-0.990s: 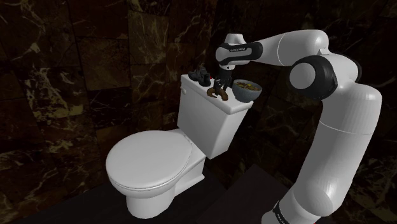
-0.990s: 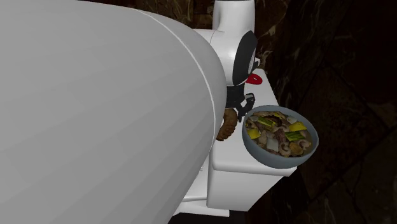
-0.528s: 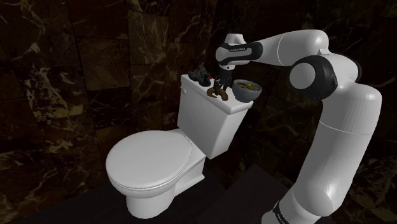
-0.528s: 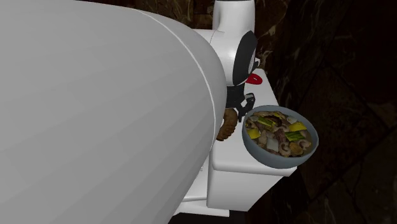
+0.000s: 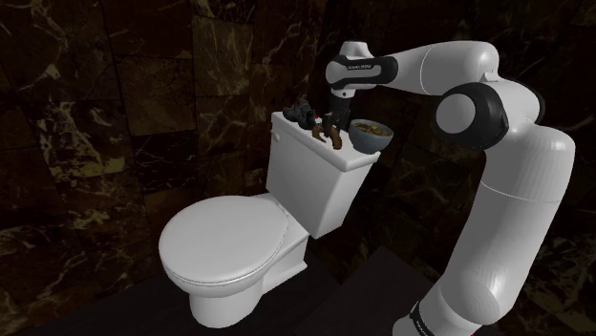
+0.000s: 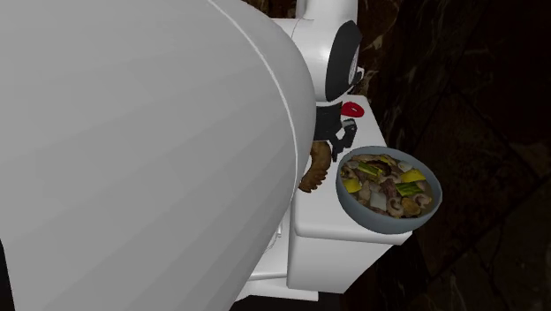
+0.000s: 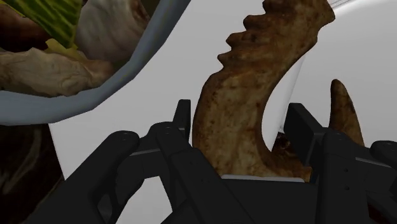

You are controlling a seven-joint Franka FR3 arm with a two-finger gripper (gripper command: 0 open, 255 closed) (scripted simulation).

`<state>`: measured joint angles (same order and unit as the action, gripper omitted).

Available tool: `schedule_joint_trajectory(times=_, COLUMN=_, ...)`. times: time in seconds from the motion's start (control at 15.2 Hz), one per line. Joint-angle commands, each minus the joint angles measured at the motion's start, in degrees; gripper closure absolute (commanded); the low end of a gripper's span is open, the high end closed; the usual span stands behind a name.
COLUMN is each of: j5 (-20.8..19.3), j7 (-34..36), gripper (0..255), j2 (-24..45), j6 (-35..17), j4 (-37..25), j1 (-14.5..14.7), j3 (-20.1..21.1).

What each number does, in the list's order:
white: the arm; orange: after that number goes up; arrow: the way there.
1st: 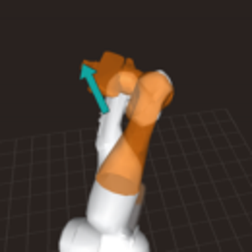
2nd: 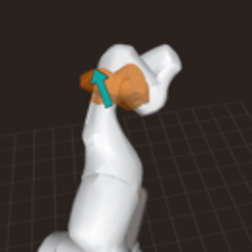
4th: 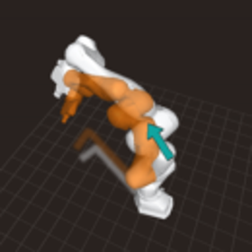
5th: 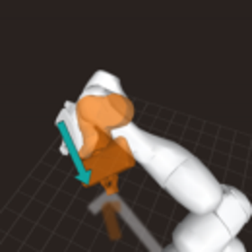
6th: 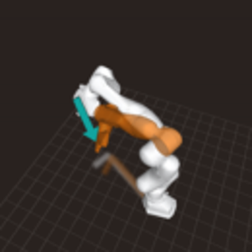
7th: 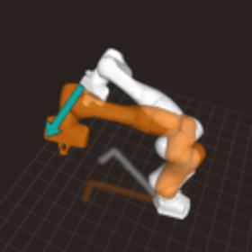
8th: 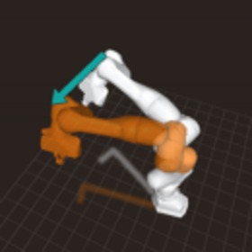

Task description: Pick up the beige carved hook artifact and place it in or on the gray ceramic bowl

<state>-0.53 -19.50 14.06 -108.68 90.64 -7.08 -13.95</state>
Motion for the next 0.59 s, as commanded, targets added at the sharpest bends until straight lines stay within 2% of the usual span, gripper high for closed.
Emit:
schedule_joint_trajectory(times=0.0, j5=0.03, j7=-0.09, gripper=255, j2=0.03, j6=1.54, j4=-1.58, j1=-0.05, j3=-0.02)
schedule_joint_trajectory(times=0.53, j5=0.17, j7=-0.43, gripper=255, j2=0.41, j6=7.85, j4=-8.27, j1=-0.27, j3=-0.11)
